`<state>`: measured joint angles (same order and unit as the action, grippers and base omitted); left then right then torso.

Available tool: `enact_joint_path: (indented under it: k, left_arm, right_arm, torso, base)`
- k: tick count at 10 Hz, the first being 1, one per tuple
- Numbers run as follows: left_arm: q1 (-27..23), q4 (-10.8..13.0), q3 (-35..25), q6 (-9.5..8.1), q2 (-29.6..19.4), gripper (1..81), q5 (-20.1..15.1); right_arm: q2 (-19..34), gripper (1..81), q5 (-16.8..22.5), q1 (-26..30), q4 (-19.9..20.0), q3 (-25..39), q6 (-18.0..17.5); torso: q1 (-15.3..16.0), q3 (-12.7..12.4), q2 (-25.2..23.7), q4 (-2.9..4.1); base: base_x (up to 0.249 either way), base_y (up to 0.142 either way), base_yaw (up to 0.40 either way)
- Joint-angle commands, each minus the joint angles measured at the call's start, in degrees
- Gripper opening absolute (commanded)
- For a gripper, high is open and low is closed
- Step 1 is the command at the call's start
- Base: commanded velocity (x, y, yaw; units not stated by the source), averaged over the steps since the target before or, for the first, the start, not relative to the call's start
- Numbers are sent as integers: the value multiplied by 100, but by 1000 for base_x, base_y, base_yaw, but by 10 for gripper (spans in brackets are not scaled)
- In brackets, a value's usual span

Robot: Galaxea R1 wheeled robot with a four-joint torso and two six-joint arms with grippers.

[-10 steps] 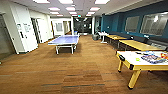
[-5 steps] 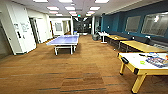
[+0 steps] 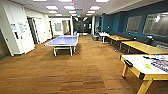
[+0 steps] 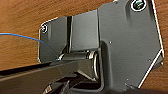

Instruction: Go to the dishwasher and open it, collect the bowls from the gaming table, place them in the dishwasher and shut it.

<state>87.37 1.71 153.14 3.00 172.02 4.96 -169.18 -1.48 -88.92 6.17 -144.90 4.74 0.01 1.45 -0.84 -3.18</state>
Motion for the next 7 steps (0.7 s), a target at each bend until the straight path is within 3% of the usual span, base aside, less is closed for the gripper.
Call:
enact_joint_path:
  k: [1,4,7]
  left_arm:
    - [-286,58,-21,25,-18,811,-268]
    - [-286,67,-12,25,-27,811,-276]
    - [-286,67,-21,25,-27,811,-294]
  right_arm:
    - [-22,811,332,256,-37,42,27]
    - [-31,811,332,247,-37,42,27]
    - [-48,811,332,247,-37,24,27]
  torso:
    - [0,0,0,0]
    - [2,0,0,0]
    - [9,0,2,0]
  base:
    - [275,0,0]
    - [260,0,0]
    - [147,0,0]
